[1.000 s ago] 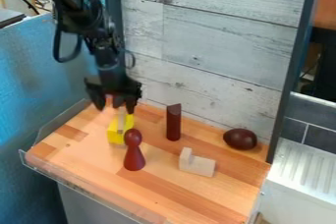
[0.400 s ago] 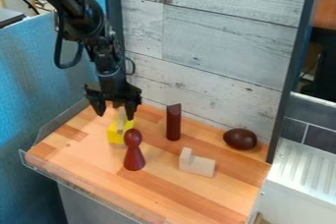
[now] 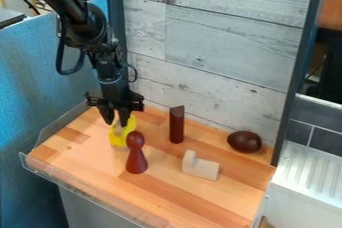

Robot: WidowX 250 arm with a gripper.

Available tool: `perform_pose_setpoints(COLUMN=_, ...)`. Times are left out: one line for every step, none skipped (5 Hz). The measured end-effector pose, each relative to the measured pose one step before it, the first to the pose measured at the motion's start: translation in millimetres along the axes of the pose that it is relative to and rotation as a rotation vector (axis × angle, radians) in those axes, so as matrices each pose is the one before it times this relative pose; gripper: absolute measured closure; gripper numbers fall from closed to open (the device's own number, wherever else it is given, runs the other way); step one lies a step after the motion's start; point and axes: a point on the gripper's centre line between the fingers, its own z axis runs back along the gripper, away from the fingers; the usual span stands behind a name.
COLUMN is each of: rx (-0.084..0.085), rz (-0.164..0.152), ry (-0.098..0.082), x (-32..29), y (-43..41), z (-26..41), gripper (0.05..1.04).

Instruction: Move thin white block on top of flat white block on right

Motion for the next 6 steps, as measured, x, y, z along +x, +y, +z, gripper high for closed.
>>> perform_pose_setpoints(rx=0.0091, rz=-0.0028, ry=0.0063, x=-3.43, y=1.10, z=-4.14, gripper=0.922)
perform_pose_setpoints(rx=-0.0097, rz=-0.0043, ry=0.0045, x=-2.46, y=-1.82, z=-0.75, gripper=0.939)
perform_pose_setpoints(rx=-0.0010, rz=-0.0039, ry=-0.0361, x=2.12, y=-1.52, z=14.19, gripper=0.939)
perform_pose_setpoints(rx=0.0261, rz=-0.0069, ry=-0.1324, x=10.41, y=1.50, z=40.34, gripper=0.939)
perform_pose_setpoints(rx=0.0233, rz=-0.0556, ry=-0.0936, x=2.11, y=-10.64, z=35.67, gripper=0.939)
perform_pose_setpoints(rx=-0.0547, rz=-0.0751, ry=-0.0217, x=-7.79, y=-24.50, z=28.87, gripper=0.939)
